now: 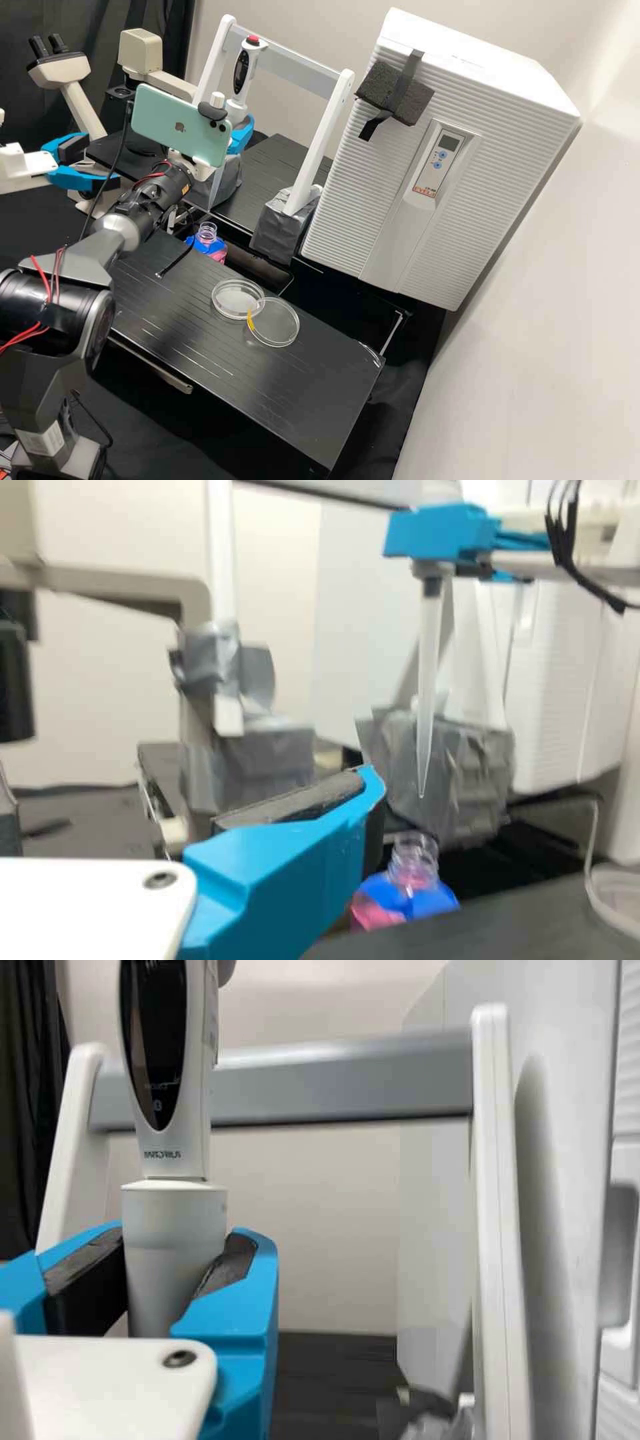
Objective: Use the pipette
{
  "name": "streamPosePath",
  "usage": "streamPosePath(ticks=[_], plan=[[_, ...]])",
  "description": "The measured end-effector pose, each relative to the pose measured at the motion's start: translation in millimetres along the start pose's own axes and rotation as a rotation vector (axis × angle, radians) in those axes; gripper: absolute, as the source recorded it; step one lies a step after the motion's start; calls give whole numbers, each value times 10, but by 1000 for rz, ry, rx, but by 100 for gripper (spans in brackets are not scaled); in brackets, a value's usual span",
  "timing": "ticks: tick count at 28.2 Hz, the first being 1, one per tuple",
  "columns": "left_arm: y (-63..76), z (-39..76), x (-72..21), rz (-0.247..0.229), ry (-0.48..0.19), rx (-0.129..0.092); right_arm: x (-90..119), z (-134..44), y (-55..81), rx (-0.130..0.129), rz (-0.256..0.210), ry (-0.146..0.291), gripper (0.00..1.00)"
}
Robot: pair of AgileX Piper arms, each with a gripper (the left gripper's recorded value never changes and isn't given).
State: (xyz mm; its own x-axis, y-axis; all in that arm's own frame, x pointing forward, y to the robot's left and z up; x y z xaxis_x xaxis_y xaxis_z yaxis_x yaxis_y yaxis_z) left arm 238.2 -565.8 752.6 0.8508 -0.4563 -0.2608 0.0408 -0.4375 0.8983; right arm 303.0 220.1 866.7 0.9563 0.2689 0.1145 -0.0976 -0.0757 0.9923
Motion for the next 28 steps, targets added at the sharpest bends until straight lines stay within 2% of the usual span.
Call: streamPosePath(ticks=[4, 7, 12, 17, 20, 26, 28], plan=[[-155, 18, 51, -54, 3, 17, -57, 50, -48, -9, 1, -4, 0], [-268, 31, 79, -94, -1, 17, -89, 65, -79, -13, 12, 2, 0], [-343, 71, 85, -128, -11, 14, -87, 108, -119, -21, 40, 5, 0], [-360, 104, 85, -135, -22, 13, -77, 172, -207, -15, 55, -1, 0], [-374, 100, 87, -140, -21, 13, -64, 233, -276, -12, 43, -16, 0], [-477, 97, 109, -183, -5, 33, -57, 356, -409, -2, 9, -50, 0], [-505, 104, 127, -197, -2, 40, -61, 374, -426, 11, 6, -54, 0]])
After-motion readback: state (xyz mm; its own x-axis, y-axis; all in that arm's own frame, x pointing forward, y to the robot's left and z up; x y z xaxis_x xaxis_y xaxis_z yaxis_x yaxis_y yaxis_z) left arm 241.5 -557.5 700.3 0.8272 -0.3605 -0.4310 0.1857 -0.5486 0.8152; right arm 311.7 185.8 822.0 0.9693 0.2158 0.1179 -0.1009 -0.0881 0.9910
